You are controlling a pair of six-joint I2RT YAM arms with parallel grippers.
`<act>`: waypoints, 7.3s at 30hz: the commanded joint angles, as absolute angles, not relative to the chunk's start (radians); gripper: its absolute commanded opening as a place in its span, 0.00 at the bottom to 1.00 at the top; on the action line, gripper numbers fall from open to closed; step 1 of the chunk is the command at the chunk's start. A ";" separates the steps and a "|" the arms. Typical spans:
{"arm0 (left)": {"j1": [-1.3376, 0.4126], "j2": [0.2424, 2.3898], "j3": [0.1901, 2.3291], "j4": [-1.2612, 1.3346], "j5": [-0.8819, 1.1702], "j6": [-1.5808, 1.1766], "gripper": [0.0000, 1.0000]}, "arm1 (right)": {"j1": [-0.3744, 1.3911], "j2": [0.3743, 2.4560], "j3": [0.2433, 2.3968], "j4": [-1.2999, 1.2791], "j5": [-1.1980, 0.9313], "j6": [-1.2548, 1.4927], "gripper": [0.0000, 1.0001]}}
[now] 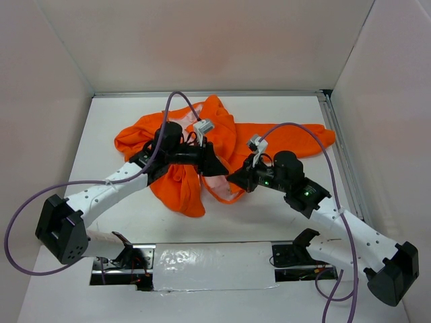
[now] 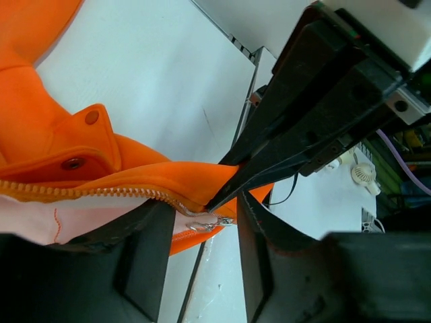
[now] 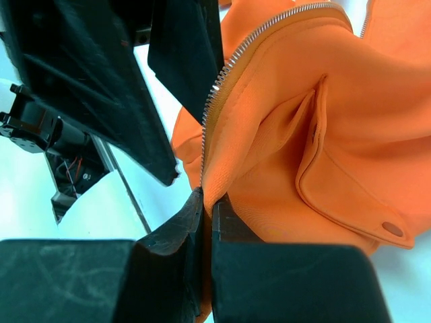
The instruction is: Zip up the jacket
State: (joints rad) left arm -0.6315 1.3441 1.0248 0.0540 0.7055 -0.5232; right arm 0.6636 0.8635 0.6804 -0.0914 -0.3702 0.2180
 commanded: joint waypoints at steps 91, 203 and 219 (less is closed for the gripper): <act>-0.664 1.855 1.249 -0.035 0.500 -0.494 0.83 | 0.663 1.105 0.670 -0.428 0.126 0.625 0.58; -0.658 1.486 0.923 0.175 0.723 -0.581 0.00 | 0.586 1.017 0.563 0.063 -0.501 0.514 0.21; -0.658 1.451 0.891 0.248 0.761 -0.615 0.00 | 0.569 1.080 0.566 0.121 -0.598 0.505 0.46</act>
State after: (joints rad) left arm -0.6506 1.4887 0.8906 0.1135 0.7193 -0.5842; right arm 0.5594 1.0584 0.5549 -0.0006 -0.4892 0.5003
